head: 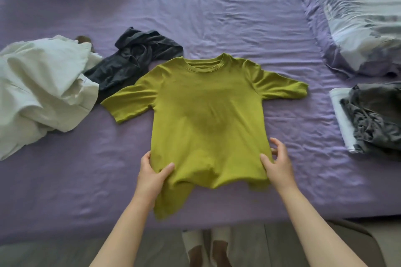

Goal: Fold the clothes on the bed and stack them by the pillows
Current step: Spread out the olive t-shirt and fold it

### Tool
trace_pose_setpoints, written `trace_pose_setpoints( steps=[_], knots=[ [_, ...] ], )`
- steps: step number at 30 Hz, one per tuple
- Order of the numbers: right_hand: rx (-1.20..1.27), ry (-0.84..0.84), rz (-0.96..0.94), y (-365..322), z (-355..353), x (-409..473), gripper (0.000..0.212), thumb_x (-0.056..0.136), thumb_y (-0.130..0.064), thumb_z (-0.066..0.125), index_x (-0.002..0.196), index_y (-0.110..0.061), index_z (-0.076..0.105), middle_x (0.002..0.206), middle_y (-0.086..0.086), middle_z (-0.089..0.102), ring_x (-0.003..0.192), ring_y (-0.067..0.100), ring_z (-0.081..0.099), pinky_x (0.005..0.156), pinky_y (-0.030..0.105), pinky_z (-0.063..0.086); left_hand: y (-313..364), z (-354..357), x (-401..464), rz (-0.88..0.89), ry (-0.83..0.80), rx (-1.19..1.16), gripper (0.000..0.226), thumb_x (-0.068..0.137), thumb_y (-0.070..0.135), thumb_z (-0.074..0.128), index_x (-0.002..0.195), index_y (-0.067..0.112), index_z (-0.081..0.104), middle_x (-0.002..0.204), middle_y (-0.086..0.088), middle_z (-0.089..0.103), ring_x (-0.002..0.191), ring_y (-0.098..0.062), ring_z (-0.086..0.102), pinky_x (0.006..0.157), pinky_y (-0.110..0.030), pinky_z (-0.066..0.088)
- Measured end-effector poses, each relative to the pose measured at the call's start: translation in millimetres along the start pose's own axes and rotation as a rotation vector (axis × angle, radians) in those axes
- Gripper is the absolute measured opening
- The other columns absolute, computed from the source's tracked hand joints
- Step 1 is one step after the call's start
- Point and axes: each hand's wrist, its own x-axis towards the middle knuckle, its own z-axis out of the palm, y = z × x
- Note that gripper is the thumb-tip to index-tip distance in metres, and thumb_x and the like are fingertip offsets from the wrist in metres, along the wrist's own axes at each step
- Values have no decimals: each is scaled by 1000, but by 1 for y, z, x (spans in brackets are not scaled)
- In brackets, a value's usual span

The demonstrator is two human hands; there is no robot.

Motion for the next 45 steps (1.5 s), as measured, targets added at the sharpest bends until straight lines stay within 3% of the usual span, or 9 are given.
trace_pose_setpoints(
  steps=[9,14,18,21,29,34,38,41,45],
  knots=[
    [-235,-57,122,43,17,-31,55,83,2,61,135,-2,42,124,25,53,117,37,49,97,37,36,-46,-1,8,-105,135,365,72,82,10,69,144,8,32,137,-20,48,125,-35,45,100,-38,35],
    [-353,-123,277,65,13,-44,70,84,-27,68,141,-9,32,128,22,55,116,38,52,88,39,41,-61,-8,16,-295,29,408,82,75,32,77,141,11,33,135,-14,51,120,-33,51,99,-43,42],
    [-270,-67,162,64,12,-57,53,87,-10,62,135,-6,39,127,21,56,112,39,53,85,36,39,-63,-3,-1,-67,5,372,62,83,15,68,137,13,36,129,-13,56,111,-34,54,81,-33,39],
    [-170,21,153,58,7,-65,49,87,-10,62,132,-11,43,129,15,55,113,36,53,82,32,37,-58,-4,-14,77,57,331,64,86,13,66,141,20,35,136,-6,52,116,-31,53,87,-33,38],
    [-504,-15,200,61,0,-75,59,81,-15,68,135,-10,42,132,18,45,112,39,50,85,44,42,-64,-12,-18,-69,110,772,66,85,22,66,143,20,34,135,-13,44,119,-35,47,91,-45,43],
    [-876,-164,-74,67,15,-83,69,79,-15,68,141,-17,39,151,15,29,140,32,23,107,47,27,-70,19,-20,282,-190,1191,69,92,23,51,150,29,16,159,-9,6,144,-27,13,113,-38,25],
    [-943,-517,-264,56,50,-89,64,90,-20,47,147,-35,21,159,5,3,146,25,2,112,41,22,-69,63,-30,435,-547,1309,71,94,19,46,150,36,6,159,-3,-15,147,-28,-7,117,-47,13],
    [-974,-662,-130,50,66,-95,59,93,-21,44,146,-35,21,159,2,-3,145,26,0,104,42,36,-66,76,-33,366,-655,1414,66,93,18,47,150,30,15,160,-6,-3,146,-31,1,116,-51,13],
    [-986,-605,-91,35,64,-94,42,94,-23,41,136,-27,40,146,2,33,127,26,38,89,37,46,-45,79,-31,399,-611,1430,35,90,16,45,124,17,48,128,-8,53,121,-30,47,102,-40,31]
  ],
)
